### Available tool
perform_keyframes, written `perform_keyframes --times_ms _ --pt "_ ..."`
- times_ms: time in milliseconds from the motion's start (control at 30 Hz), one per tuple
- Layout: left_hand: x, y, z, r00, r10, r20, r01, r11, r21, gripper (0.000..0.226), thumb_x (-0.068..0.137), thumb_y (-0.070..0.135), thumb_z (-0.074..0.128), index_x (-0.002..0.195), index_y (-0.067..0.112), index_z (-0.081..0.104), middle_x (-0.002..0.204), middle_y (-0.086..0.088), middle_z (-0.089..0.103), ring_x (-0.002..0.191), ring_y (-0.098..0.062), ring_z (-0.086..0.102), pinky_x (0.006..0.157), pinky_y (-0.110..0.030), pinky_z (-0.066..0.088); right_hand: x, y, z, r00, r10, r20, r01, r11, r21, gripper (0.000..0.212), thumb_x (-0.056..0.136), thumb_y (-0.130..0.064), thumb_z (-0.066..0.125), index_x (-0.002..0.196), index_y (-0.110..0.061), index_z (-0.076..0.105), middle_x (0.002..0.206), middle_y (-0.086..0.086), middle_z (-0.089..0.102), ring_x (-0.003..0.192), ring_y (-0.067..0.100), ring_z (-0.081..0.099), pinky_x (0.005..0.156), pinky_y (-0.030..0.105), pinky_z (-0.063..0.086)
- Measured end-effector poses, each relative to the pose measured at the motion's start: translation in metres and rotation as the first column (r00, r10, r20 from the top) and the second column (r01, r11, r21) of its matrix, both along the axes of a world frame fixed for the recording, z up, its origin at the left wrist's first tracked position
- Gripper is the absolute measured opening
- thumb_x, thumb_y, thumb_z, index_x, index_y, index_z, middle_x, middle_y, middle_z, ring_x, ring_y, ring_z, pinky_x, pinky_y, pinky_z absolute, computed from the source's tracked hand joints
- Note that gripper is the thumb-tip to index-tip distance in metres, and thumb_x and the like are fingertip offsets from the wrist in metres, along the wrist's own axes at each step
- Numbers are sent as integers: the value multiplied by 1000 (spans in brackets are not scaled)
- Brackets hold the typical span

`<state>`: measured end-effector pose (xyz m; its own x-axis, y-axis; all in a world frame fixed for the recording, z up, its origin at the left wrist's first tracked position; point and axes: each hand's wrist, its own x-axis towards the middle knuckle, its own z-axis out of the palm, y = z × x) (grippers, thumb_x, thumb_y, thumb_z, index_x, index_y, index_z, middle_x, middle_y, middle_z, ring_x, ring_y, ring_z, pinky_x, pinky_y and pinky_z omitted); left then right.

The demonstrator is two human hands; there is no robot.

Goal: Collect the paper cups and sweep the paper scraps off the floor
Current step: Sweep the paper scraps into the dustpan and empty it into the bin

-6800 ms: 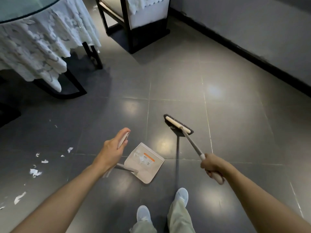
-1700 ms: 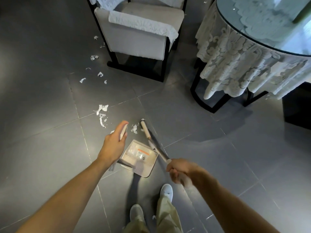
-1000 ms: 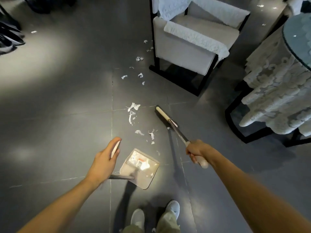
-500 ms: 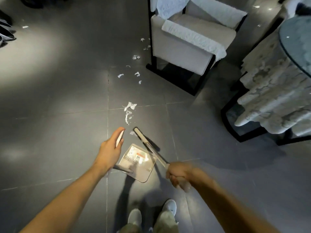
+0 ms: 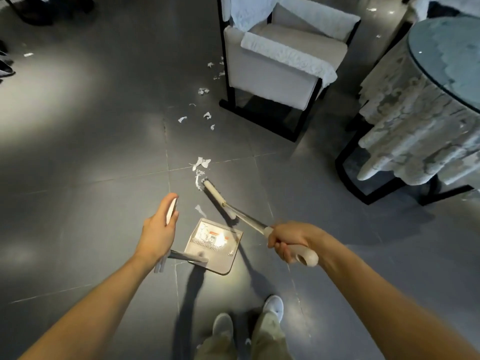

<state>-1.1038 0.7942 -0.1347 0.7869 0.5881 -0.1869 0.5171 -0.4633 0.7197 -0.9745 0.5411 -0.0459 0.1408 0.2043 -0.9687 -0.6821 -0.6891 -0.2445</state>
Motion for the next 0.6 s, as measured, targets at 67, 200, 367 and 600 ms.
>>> perform_keyframes --times_ms 67,200,367,600 --pt "-14 5 5 1000 8 -1 -8 1000 -9 32 100 31 41 131 41 41 72 -6 53 59 -17 49 65 -36 47 4 12 -3 998 39 55 -39 999 -8 28 93 0 43 118 -5 54 46 3 45 28 6 40 30 14 35" --pt "-45 19 10 998 65 -13 -64 997 30 32 100 27 44 131 32 46 66 -5 52 56 -20 50 64 -32 42 12 38 -18 966 166 199 -158 986 -57 8 90 1 45 85 -2 51 42 3 46 27 8 40 31 13 35" --pt "-57 34 4 981 186 -54 -185 982 23 34 100 27 42 134 33 44 72 -7 52 60 -20 49 67 -33 42 3 79 -42 782 515 352 -486 856 -174 17 89 -3 46 75 -3 55 68 11 56 51 16 48 61 28 45" --pt "-36 54 1 969 243 -37 -242 970 28 31 100 26 43 130 33 44 74 -14 57 62 -28 52 72 -34 42 -42 91 -73 659 666 349 -655 736 -170 10 91 -16 51 91 -9 59 72 1 52 61 11 51 56 21 47"
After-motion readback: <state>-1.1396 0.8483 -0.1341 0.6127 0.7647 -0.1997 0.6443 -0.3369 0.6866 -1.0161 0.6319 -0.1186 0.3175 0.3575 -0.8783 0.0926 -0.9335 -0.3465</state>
